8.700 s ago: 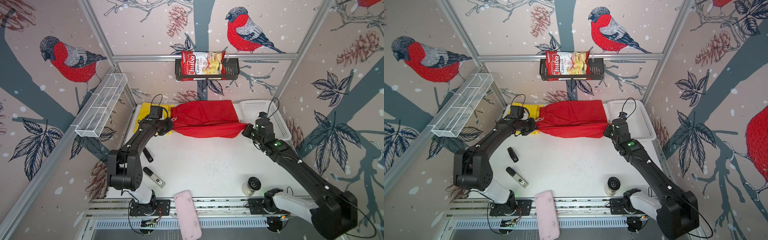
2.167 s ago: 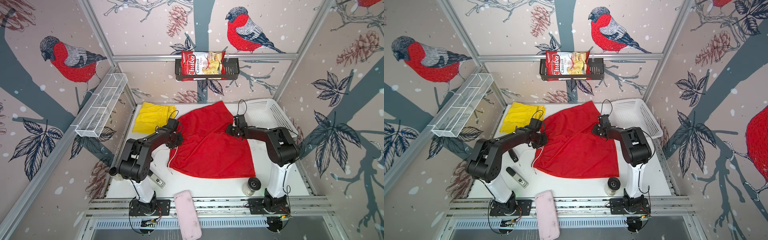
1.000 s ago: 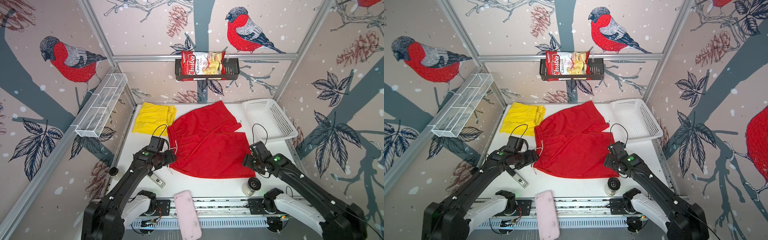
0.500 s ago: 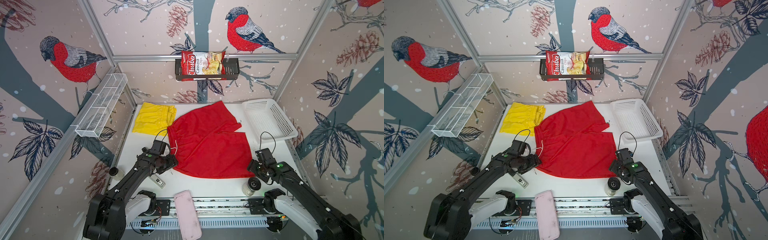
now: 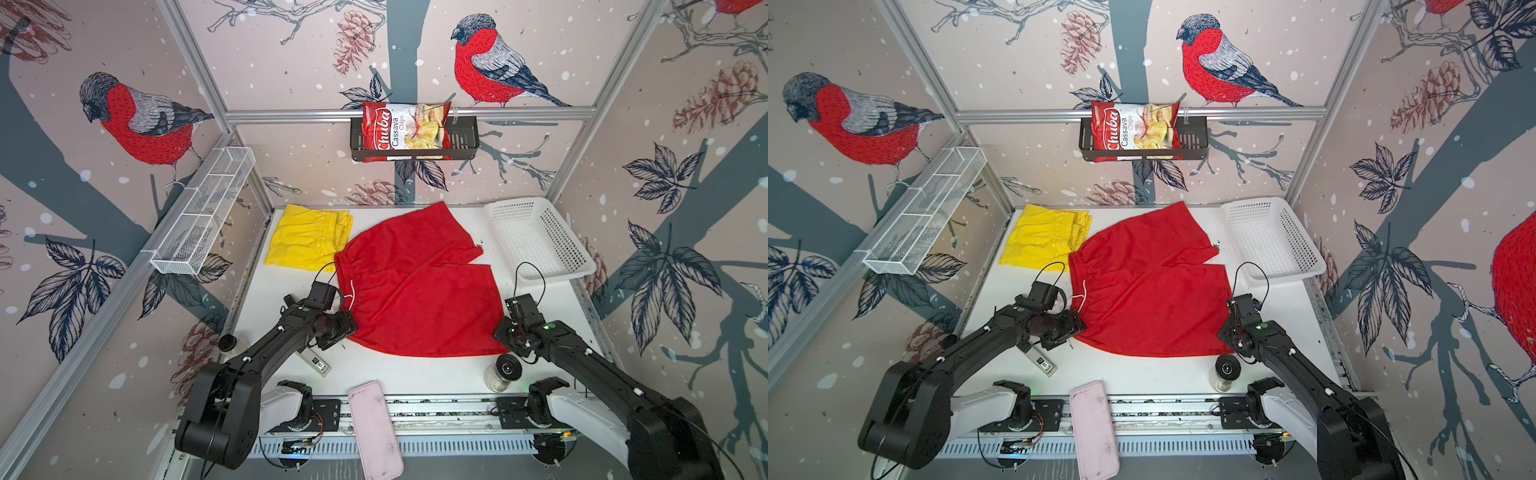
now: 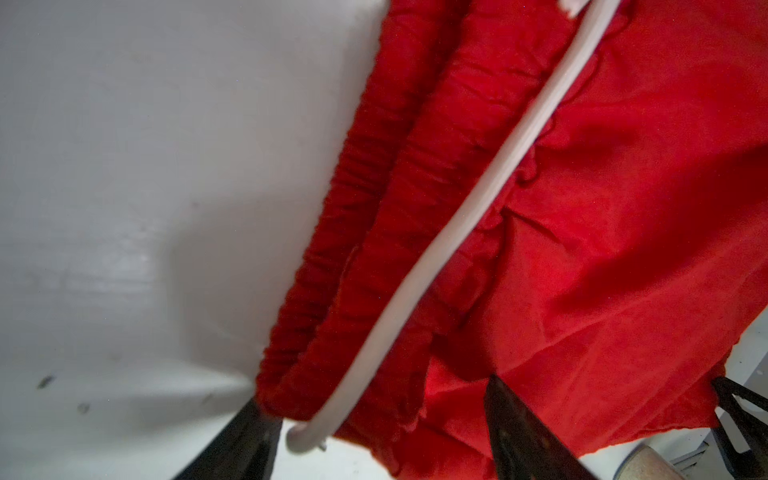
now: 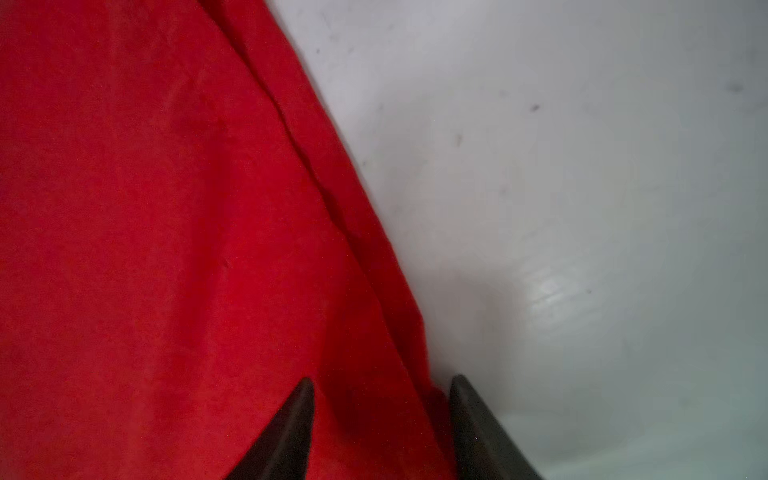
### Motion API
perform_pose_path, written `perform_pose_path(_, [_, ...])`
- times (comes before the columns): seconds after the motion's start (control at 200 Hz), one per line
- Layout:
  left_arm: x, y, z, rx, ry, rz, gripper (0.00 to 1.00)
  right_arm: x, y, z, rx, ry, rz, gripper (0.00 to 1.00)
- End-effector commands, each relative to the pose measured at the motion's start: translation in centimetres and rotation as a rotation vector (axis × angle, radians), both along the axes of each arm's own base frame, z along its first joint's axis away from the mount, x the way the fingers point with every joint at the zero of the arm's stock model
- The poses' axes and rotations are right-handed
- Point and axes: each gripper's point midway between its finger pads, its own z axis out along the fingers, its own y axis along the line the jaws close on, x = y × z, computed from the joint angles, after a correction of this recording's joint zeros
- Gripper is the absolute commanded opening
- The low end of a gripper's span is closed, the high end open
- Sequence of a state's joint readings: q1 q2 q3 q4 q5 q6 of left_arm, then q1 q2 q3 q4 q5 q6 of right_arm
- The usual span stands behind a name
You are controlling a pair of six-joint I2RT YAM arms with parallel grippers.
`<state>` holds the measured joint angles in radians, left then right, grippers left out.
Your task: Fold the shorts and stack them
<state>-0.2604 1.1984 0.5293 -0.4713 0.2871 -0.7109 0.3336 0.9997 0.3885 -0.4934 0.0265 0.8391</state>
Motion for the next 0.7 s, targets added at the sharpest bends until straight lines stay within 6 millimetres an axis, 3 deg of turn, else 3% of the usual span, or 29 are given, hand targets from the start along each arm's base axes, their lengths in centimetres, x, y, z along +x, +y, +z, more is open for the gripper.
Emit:
perform_pose_path(0.0, [0.7,-0.1,-0.2,-0.002,-0.022,0.004,0.70,-1.1,0.3,-0.5,0.018,0.061,0.001,0.31])
perform_pose_path(0.125, [0.4,0.0,-1.0,0.008,0.005,-0.007,0.51,-0.7,0.2,-0.1,0.010,0.051,0.003,0.16])
perform_pose_path(0.36, [0.6,-0.3,-1.4,0.008,0.019,-0.025,0.00,0.3,-0.4,1.3,-0.005,0.012,-0.004,0.01])
perform_pose_path(0.535, [1.4,-0.1,-0.1,0.029,-0.004,-0.040,0.00,1.8,-1.1,3.8,-0.019,-0.050,-0.011,0.00])
perform_pose_path(0.695, [2.4,0.0,2.2,0.046,-0.051,-0.045,0.00,3.6,-2.3,8.0,-0.049,-0.150,-0.021,0.00])
